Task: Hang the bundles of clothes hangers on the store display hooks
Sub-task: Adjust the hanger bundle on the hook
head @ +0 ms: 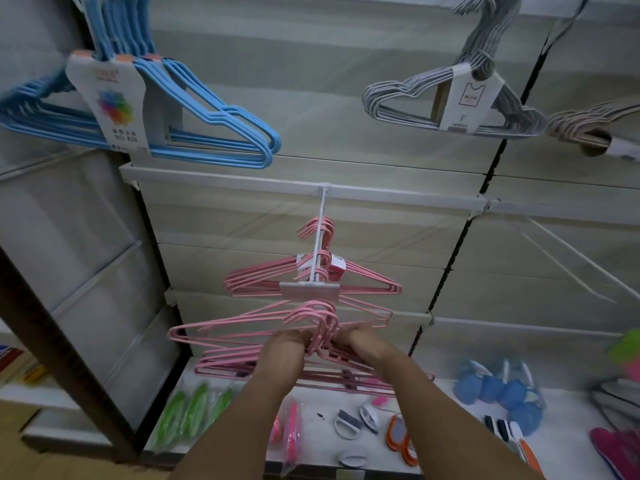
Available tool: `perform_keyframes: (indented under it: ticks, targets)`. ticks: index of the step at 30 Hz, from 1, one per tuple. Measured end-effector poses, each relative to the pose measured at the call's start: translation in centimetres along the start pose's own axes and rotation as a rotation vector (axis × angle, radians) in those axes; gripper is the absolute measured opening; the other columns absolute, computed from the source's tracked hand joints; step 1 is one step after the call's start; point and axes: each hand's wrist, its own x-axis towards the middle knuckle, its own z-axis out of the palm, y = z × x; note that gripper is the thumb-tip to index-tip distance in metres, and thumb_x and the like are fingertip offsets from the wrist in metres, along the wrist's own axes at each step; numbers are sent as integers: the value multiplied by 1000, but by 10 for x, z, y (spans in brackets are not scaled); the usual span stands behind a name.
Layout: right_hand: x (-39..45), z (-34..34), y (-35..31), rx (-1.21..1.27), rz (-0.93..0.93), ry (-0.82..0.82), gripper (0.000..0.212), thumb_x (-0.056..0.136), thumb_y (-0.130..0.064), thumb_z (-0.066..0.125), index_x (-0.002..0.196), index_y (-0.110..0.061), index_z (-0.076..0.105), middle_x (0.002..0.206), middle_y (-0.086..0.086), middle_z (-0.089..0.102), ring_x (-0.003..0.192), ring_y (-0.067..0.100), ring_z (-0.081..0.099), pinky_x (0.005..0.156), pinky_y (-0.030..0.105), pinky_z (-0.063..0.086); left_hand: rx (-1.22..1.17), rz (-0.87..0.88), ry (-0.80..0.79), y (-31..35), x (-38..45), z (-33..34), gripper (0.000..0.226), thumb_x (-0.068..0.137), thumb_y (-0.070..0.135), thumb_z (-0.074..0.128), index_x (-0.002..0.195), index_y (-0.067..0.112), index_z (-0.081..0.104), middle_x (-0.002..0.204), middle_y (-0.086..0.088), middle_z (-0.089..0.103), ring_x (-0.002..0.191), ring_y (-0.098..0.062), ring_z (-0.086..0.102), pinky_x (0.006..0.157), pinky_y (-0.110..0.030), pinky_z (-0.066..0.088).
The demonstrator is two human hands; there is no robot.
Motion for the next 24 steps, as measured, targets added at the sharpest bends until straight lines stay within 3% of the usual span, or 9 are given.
perform_keyframes:
  ticks: [4,7,10,14,19,22,24]
  targets:
    - [-6,-8,4,6,-27,2,32,89,9,49,69,-9,65,68,8,60,57,11,47,50,14,39,76,32,-23,5,-3,6,49,84,1,47,123,28,56,115,-4,65,101,-24,61,83,-29,45]
    - [-9,-6,5,50,-58,9,37,94,6,47,62,-9,59,61,5,54,52,8,45,48,12,37,78,48,-18,8,-4,11,50,87,2,45,132,23,50,128,-4,58,113,-23,57,92,-28,43]
    - [-14,-10,6,70,-45,-28,27,91,8,50,72,-6,64,64,1,55,55,5,44,48,9,36,40,61,14,6,-3,13,44,91,6,42,129,26,53,130,0,58,115,-18,56,97,-26,42]
    - [-17,-20,14,57,-30,-16,26,91,8,49,103,-3,69,75,-2,60,64,4,44,54,9,37,94,90,47,7,-1,13,53,88,1,45,136,22,48,139,-1,52,124,-19,51,103,-23,38]
    - [-22,-35,18,57,-18,41,24,94,4,47,105,0,68,87,-5,62,78,5,47,67,14,38,153,68,55,7,-3,8,61,91,2,40,146,24,32,154,0,30,138,-18,34,110,-27,32]
    - [-21,-43,19,87,7,62,26,95,1,47,102,-7,71,101,-4,63,100,14,50,94,26,38,144,76,64,8,-4,6,56,89,5,44,142,27,41,152,4,32,137,-15,33,107,-23,32]
    - [-19,-46,14,65,10,84,26,96,-4,49,95,-16,72,103,-4,64,101,17,50,90,27,41,142,62,72,10,-5,3,53,90,6,46,138,27,47,149,4,39,135,-14,37,102,-23,37]
